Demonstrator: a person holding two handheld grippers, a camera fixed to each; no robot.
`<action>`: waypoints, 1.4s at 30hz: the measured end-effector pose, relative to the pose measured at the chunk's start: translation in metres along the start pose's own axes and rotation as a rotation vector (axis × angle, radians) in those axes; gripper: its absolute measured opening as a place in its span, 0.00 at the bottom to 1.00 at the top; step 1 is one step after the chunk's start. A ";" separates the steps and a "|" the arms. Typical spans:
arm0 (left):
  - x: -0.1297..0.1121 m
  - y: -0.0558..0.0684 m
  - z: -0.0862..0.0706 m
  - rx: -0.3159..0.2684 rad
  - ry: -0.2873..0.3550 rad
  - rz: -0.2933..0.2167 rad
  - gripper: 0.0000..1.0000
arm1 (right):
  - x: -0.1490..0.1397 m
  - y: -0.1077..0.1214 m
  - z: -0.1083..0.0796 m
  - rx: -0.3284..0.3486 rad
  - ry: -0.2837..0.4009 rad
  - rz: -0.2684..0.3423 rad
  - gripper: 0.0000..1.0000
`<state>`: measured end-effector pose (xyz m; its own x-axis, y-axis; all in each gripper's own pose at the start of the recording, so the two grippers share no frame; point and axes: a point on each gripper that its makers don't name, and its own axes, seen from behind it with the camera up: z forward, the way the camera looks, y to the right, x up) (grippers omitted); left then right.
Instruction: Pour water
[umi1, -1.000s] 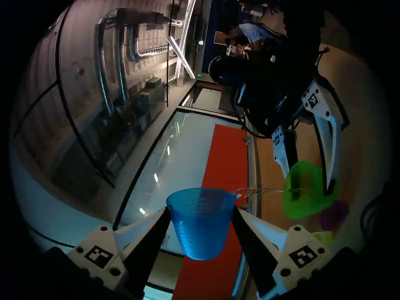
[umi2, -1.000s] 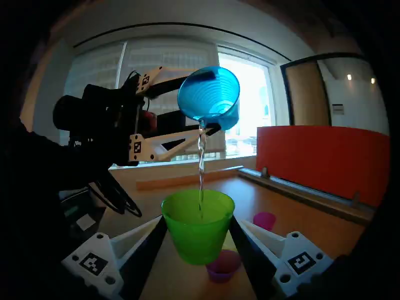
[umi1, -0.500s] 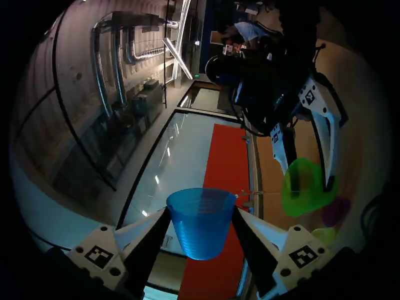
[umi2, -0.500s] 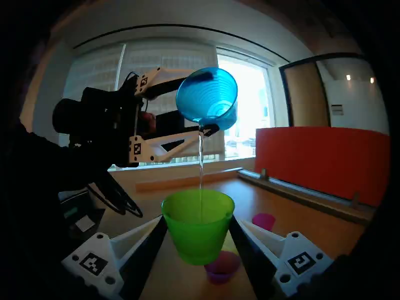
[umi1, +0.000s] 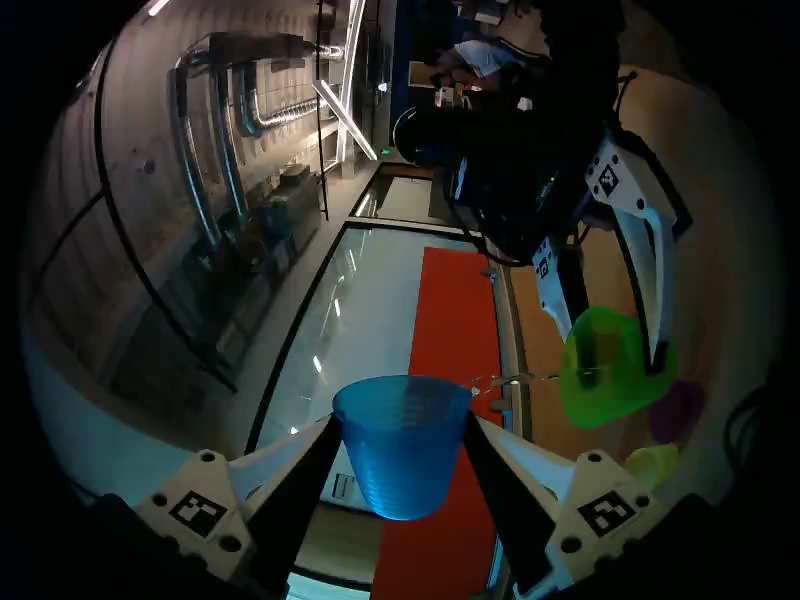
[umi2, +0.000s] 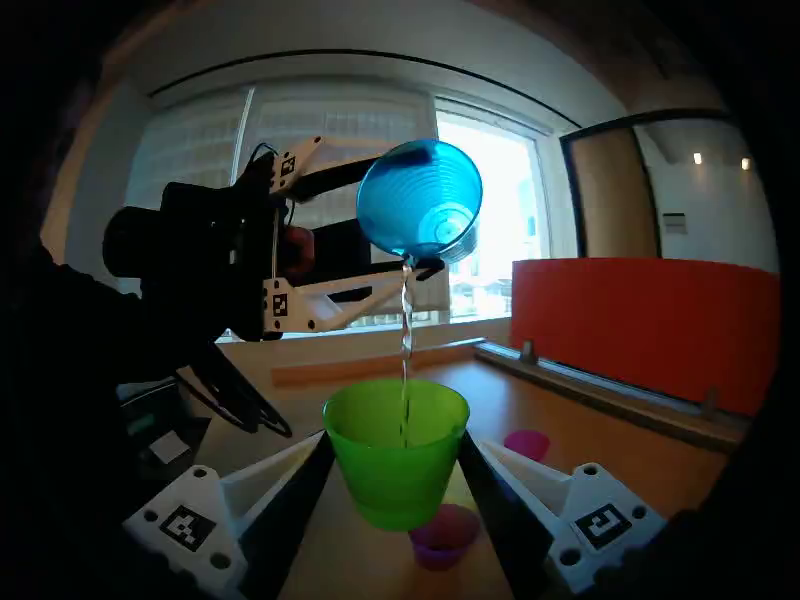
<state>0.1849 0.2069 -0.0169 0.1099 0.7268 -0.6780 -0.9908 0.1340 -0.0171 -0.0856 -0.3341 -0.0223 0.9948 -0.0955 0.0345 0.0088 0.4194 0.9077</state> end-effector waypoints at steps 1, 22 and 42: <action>0.000 0.000 0.000 0.001 0.001 0.005 0.86 | 0.000 0.000 0.000 -0.001 0.000 -0.001 0.88; 0.003 -0.006 -0.002 0.004 -0.002 0.081 0.86 | 0.004 0.001 0.000 -0.001 0.007 -0.009 0.88; 0.007 -0.008 -0.001 0.007 0.000 0.166 0.86 | 0.010 0.002 -0.001 -0.005 0.020 -0.012 0.88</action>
<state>0.1935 0.2109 -0.0223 -0.0553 0.7392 -0.6713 -0.9948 0.0168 0.1004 -0.0757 -0.3332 -0.0208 0.9965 -0.0822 0.0156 0.0207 0.4225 0.9061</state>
